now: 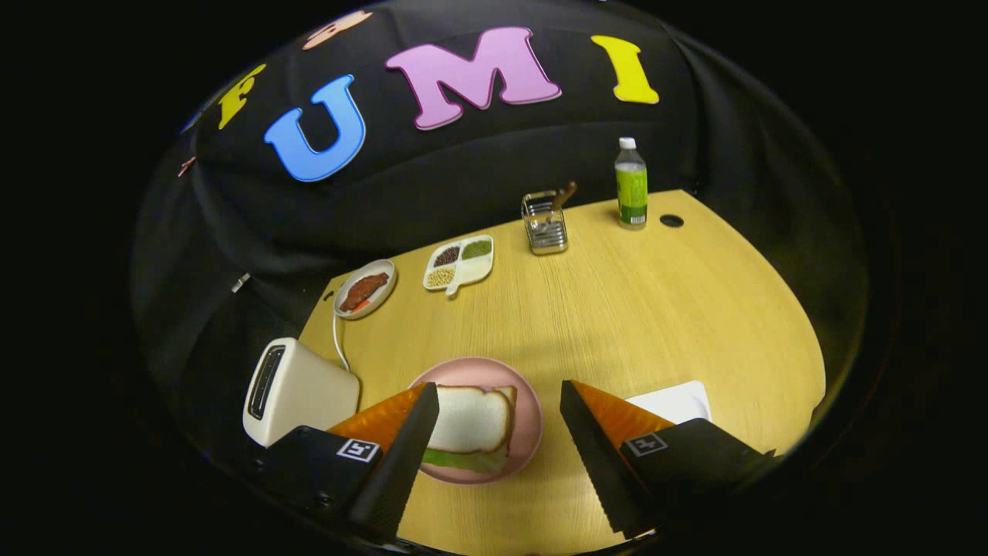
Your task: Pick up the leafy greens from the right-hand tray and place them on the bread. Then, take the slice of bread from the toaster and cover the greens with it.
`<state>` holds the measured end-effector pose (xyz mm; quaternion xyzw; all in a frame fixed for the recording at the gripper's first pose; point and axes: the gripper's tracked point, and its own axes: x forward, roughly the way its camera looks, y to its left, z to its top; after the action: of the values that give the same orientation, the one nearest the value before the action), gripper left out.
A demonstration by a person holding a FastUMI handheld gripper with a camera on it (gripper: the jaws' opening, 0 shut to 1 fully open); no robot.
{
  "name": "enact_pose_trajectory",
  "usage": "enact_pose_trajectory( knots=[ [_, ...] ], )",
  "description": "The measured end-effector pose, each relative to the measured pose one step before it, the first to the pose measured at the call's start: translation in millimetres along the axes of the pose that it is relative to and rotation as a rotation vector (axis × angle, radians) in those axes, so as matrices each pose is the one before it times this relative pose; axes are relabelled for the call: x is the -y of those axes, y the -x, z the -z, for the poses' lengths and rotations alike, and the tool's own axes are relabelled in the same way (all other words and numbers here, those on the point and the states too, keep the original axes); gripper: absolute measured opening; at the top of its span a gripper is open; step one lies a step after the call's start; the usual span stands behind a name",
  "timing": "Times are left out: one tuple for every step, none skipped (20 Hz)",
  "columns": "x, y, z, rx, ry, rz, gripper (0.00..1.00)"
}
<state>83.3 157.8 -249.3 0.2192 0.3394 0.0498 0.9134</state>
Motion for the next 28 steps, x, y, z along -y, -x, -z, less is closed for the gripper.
enact_pose_trajectory(
  knots=[
    [0.11, 11.12, -15.38, 0.04495, 0.03729, -0.01085, 0.99],
    [0.7, 11.78, -15.08, 0.04514, 0.04077, -0.0103, 0.99],
    [1.07, 11.75, -14.6, 0.04126, 0.03841, -0.01188, 0.99],
    [-1.57, 15.29, -13.08, 0.03854, 0.03471, -0.01647, 0.99],
    [-0.34, 13.1, -12.56, 0.03511, 0.03137, -0.01467, 0.99],
    [-0.34, 12.4, -10.08, 0.02978, 0.02997, -0.0139, 0.98],
    [0.24, 11.71, -10.57, 0.03239, 0.03395, -0.01673, 0.98],
    [1.76, 11.13, -9.21, 0.0267, 0.0374, -0.01407, 0.98],
    [0.39, 11.34, -9.26, 0.02949, 0.02955, -0.02141, 0.98],
    [-0.88, 12.9, -9.98, 0.0287, 0.0235, -0.01764, 0.98],
    [1.25, 11.86, -9.6, 0.02622, 0.01711, -0.01329, 0.98],
    [0.04, 11.15, -9.15, 0.02553, 0.01498, -0.00984, 0.98],
    [2.89, 9.18, -6.75, 0.01694, 0.01415, -0.00477, 0.98],
    [0.52, 8.18, -3.59, 0.01114, 0.01218, -0.00873, 0.98],
    [0.79, 7.92, -2.8, 0.00603, 0.00652, -0.00828, 0.98],
    [1.17, 6.71, -0.94, 0.00197, -0.00012, -0.00751, 0.98],
    [2.08, 6.8, 0.14, -0.00031, -0.00646, -0.00526, 0.98],
    [2.72, 6.08, -1.96, 0.00606, -0.00353, -0.00067, 0.98],
    [4.41, 6.07, 0.62, 0.00178, -0.00345, 0.0032, 0.98],
    [3.63, 5.08, 2.07, -0.0019, -0.00594, 0.00578, 0.98],
    [3.18, 4.56, 1.27, 0.00236, -0.00087, 0.00158, 0.98],
    [3.52, 2.24, 2.24, 0.00266, 0.00698, 0.0019, 0.98],
    [4.75, 1.59, 0.64, -0.00221, 0.00527, 0.00414, 0.98],
    [2.52, 0.43, 1.2, -0.00052, 0.00402, -0.00158, 0.98],
    [1.28, 0.93, -0.95, 0.00172, 0.00143, 0.00131, 0.98],
    [0.98, 0.29, -1.54, 0.00735, -0.00287, -0.00294, 0.98],
    [0.24, -0.53, -1.1, 0.00622, -0.00059, -0.00311, 0.98],
    [1.03, -0.9, 1.14, 0.00124, 0.0012, -0.00485, 0.98]
  ],
)
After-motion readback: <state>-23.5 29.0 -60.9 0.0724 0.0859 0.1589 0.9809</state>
